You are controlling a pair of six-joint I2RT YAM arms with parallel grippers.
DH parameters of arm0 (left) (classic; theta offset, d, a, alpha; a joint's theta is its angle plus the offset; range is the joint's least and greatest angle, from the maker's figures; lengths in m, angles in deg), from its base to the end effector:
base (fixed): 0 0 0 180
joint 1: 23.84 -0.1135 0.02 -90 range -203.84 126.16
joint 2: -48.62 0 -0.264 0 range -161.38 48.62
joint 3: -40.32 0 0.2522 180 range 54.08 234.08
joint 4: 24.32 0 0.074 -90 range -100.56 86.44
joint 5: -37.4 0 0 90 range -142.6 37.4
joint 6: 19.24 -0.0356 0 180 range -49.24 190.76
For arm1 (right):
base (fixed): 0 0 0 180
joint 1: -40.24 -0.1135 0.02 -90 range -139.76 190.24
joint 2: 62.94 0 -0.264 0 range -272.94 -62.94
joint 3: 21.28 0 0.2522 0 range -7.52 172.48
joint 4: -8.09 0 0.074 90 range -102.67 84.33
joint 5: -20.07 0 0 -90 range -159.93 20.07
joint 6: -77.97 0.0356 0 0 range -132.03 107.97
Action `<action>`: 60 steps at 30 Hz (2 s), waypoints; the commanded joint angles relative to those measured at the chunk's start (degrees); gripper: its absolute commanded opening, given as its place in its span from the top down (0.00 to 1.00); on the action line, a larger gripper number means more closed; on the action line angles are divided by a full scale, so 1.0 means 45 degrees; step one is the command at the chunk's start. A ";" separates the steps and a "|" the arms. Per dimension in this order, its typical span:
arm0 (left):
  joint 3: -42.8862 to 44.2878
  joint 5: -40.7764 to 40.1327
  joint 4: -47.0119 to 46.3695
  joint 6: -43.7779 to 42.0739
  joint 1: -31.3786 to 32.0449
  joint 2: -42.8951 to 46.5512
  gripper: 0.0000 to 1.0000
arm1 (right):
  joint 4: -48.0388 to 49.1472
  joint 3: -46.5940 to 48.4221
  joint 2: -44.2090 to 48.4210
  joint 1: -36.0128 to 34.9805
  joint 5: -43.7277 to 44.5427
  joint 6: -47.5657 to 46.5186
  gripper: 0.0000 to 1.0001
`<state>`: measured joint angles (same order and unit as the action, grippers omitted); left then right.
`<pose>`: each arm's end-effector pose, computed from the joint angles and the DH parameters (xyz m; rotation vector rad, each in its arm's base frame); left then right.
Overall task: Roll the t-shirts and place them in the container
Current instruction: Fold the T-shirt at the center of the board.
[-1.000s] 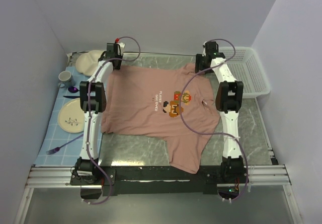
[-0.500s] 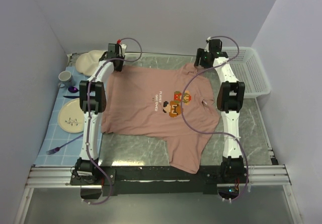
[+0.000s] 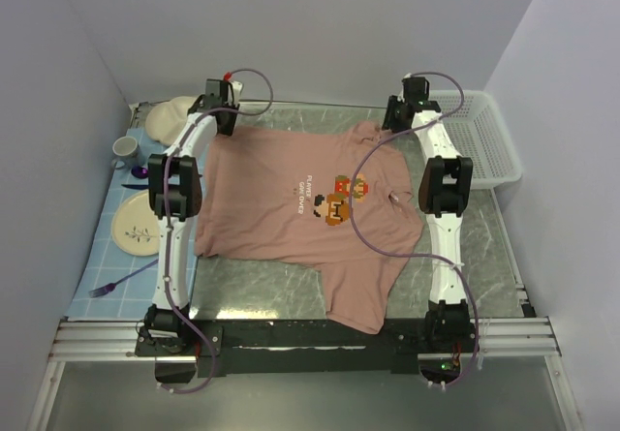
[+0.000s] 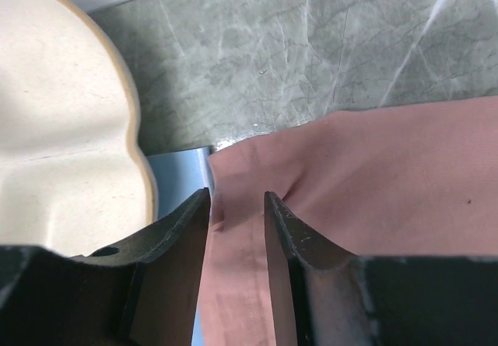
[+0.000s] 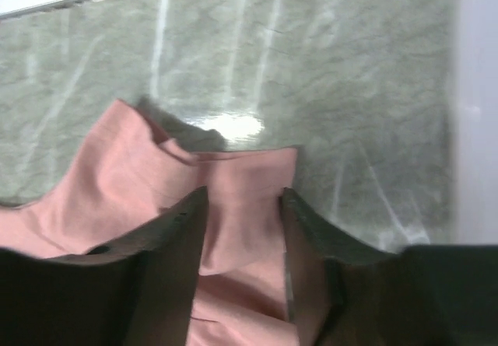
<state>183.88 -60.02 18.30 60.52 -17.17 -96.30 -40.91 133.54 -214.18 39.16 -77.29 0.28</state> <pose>0.5635 -0.0613 0.1833 0.2799 2.3207 0.1823 0.5797 0.0155 0.1784 0.1697 2.3649 0.2647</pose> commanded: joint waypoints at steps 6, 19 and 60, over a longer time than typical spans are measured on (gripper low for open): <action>-0.0132 -0.0090 0.0305 0.0088 -0.0039 0.1423 0.53 | -0.1502 -0.0388 -0.0043 0.0533 0.2301 -0.0590 0.79; 0.0628 0.1218 0.0734 0.0284 -0.0253 0.0760 0.32 | 0.1965 -0.3440 0.2447 0.0495 -0.0846 -0.2051 1.00; 0.1137 0.0692 0.0559 0.0322 -0.0312 -0.0842 0.70 | -0.0860 -0.1477 0.0833 -0.0111 0.2787 -0.1975 0.50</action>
<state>189.43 -56.51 21.10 61.96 -18.26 -101.24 -41.87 130.52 -212.98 37.81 -69.09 -9.66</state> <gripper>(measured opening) 0.305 0.496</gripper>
